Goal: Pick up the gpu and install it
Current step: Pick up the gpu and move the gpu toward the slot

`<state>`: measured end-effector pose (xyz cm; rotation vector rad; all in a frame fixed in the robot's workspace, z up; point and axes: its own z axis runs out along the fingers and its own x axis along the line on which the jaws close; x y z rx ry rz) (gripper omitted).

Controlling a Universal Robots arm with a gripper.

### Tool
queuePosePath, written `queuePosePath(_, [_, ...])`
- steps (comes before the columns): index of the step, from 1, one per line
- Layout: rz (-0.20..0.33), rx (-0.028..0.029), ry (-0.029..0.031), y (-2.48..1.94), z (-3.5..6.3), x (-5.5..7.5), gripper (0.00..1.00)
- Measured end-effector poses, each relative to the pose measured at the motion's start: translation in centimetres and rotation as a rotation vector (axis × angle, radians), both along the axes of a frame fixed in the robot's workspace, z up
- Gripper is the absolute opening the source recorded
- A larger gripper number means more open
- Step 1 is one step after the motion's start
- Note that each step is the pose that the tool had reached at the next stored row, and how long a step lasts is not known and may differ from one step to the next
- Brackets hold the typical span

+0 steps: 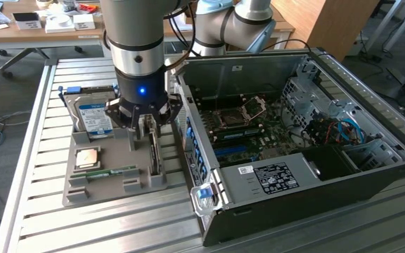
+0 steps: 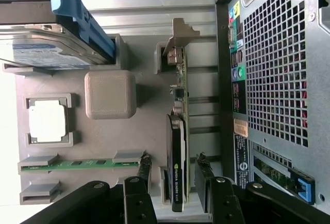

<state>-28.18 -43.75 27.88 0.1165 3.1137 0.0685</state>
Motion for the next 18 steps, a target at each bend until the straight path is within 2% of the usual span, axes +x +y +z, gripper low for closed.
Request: queuePosePath(18, [0.0,0.0001,0.0001,0.0,-0.28,0.25,0.47])
